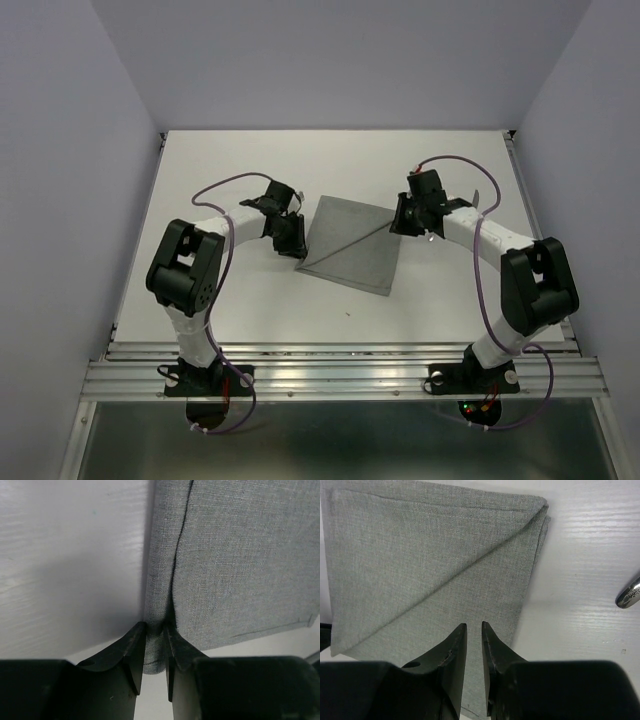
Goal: Fold the napkin into a case and place the utensils inside
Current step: Pick up the top corner of the square-folded napkin from the center of the board, then turn over the upper triangle folded napkin at the center of the board.
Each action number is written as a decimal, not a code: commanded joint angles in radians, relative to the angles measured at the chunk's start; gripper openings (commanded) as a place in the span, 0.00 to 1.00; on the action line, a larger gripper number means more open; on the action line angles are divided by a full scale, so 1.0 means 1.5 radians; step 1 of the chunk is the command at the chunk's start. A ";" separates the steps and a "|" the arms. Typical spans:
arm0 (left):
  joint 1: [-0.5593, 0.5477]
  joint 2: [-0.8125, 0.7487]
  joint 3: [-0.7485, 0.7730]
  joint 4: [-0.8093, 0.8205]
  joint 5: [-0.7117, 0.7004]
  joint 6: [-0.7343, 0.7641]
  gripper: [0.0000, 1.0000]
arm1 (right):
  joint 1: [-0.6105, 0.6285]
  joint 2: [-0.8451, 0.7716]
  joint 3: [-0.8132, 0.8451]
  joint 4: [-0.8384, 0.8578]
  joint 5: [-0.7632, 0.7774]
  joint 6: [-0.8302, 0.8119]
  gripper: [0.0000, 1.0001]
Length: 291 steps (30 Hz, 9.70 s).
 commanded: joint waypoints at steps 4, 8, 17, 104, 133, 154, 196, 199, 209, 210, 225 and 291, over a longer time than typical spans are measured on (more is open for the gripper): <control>-0.010 -0.019 -0.091 0.101 0.117 -0.043 0.29 | 0.000 -0.004 0.039 -0.011 0.002 -0.008 0.24; -0.048 -0.039 -0.122 0.104 0.126 -0.066 0.29 | 0.000 -0.008 0.041 -0.018 0.005 -0.012 0.24; -0.039 -0.101 -0.073 -0.056 0.025 -0.024 0.29 | 0.000 -0.007 0.060 -0.028 -0.003 -0.022 0.24; -0.031 0.090 0.192 0.002 -0.031 -0.206 0.00 | 0.184 0.000 0.044 0.011 0.088 0.020 0.32; -0.031 0.059 0.153 0.014 -0.029 -0.215 0.00 | 0.462 0.099 0.049 0.016 0.316 0.063 0.53; -0.032 0.062 0.143 0.027 -0.024 -0.217 0.00 | 0.502 0.188 0.097 -0.043 0.433 0.083 0.31; 0.364 -0.222 0.126 -0.047 0.034 -0.144 0.00 | 0.522 0.346 0.573 0.018 0.024 -0.037 0.01; 0.421 -0.268 0.121 -0.057 0.035 -0.136 0.00 | 0.537 0.373 0.622 0.009 -0.025 -0.044 0.01; 0.500 -0.361 0.261 -0.143 -0.059 -0.092 0.00 | 0.561 0.402 0.750 0.015 -0.162 -0.043 0.01; 0.500 -0.358 0.270 -0.144 -0.062 -0.091 0.00 | 0.561 0.397 0.740 0.024 -0.173 -0.039 0.01; 0.198 -0.116 0.264 -0.014 -0.191 -0.162 0.00 | 0.438 0.204 0.195 0.358 -0.263 0.196 0.01; -0.093 0.345 0.612 -0.028 -0.269 -0.204 0.00 | 0.180 -0.136 -0.291 0.306 -0.042 0.124 0.54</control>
